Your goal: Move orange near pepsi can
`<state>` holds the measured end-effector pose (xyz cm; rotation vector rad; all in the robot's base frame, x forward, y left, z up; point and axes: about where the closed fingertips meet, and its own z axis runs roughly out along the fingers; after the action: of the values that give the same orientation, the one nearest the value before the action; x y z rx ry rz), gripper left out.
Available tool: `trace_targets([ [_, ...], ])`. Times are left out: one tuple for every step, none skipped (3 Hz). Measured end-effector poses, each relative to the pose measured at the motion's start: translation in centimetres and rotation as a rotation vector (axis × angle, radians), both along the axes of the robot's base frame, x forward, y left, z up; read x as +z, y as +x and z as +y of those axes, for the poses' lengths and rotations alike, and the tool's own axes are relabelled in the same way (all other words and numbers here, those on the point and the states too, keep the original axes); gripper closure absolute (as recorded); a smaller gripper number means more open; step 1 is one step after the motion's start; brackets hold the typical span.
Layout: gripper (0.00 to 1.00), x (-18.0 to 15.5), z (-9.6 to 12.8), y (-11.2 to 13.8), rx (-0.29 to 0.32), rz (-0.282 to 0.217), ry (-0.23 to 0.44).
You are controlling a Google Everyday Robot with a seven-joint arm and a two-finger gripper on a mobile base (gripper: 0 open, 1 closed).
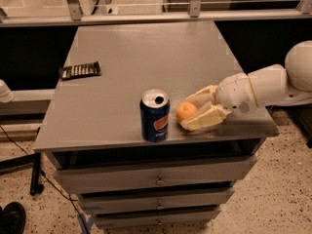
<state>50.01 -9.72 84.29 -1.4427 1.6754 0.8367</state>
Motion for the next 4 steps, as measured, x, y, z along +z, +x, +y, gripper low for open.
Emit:
trace_targets([
  [1.0, 0.14, 0.86, -0.4, 0.04, 0.004, 0.002],
  [0.82, 0.08, 1.26, -0.65, 0.059, 0.017, 0.001],
  [0.59, -0.12, 1.47, -0.77, 0.065, 0.024, 0.002],
  [0.35, -0.37, 1.59, -0.87, 0.063, 0.031, 0.004],
])
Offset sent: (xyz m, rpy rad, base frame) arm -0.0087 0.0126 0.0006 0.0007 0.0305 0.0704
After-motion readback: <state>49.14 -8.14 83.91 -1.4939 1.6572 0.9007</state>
